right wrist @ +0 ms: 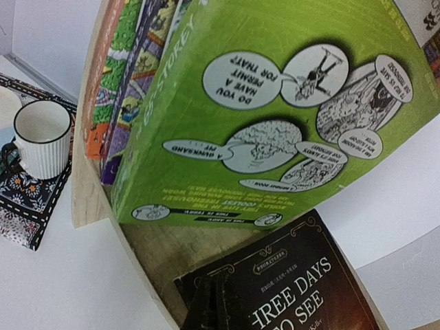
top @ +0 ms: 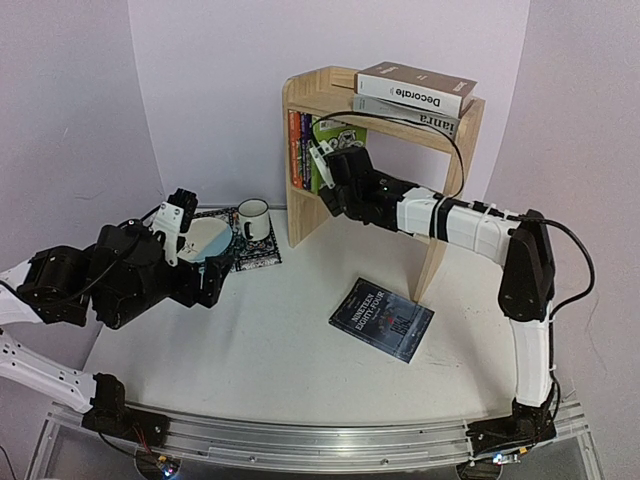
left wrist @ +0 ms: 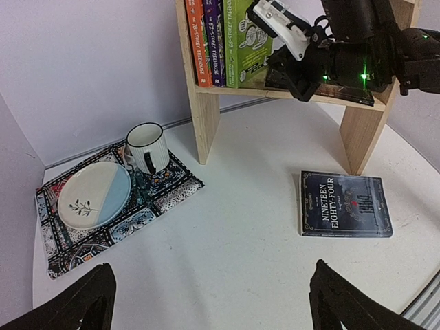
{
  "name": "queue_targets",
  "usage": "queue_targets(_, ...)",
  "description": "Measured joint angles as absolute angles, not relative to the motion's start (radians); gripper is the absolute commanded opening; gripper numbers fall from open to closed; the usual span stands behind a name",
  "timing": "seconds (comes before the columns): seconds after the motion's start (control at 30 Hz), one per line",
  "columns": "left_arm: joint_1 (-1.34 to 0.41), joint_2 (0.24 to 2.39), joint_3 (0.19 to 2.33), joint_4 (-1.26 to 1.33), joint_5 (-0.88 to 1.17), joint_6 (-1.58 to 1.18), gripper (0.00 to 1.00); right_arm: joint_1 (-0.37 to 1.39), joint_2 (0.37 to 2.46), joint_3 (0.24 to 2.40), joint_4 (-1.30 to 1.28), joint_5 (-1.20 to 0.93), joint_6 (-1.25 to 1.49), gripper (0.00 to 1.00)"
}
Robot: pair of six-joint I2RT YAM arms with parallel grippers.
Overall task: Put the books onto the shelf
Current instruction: Move the book to the center of the board.
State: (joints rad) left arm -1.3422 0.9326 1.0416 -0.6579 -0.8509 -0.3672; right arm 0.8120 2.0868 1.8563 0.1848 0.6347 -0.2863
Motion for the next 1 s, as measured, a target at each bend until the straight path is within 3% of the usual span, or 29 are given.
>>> queue_targets(0.67,-1.341,0.915,1.022,-0.653,-0.868,-0.366,1.0,0.812,2.202,1.942,0.125,0.813,-0.268,0.0)
queue_targets(1.0,-1.341,0.915,1.022,-0.653,-0.867,-0.364,1.0,0.814,2.061,1.76,0.076,0.903,-0.166,0.0)
